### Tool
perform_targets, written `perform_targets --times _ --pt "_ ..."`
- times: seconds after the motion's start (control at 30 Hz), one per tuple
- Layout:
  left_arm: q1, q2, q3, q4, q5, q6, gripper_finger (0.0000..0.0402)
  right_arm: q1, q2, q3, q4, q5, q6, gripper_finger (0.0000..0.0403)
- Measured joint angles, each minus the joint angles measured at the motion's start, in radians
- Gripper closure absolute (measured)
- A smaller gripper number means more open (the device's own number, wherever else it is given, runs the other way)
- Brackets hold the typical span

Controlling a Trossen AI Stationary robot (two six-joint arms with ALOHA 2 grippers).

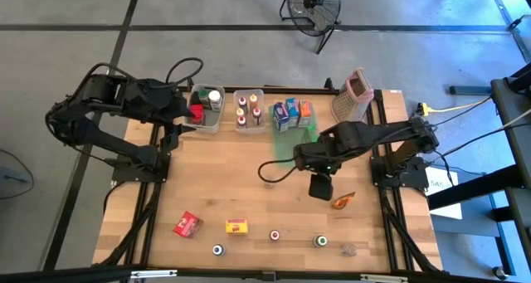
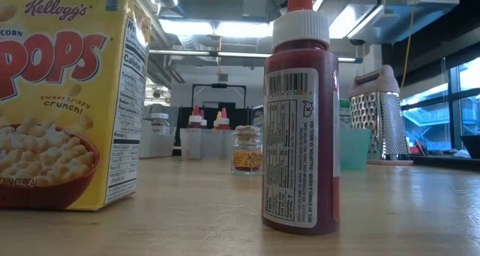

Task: Pick & Place Kitchen Items
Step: Put the green food coloring bottle into the transparent bin

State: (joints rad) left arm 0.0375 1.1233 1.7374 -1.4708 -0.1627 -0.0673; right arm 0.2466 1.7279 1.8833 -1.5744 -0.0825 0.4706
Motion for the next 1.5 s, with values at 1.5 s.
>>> perform_targets --times 1.5 --pt "-0.158 0.132 -0.184 0.444 0.130 -0.234 0.0219 0.435 -0.052 -0.149 0.133 0.093 -0.133 0.0224"
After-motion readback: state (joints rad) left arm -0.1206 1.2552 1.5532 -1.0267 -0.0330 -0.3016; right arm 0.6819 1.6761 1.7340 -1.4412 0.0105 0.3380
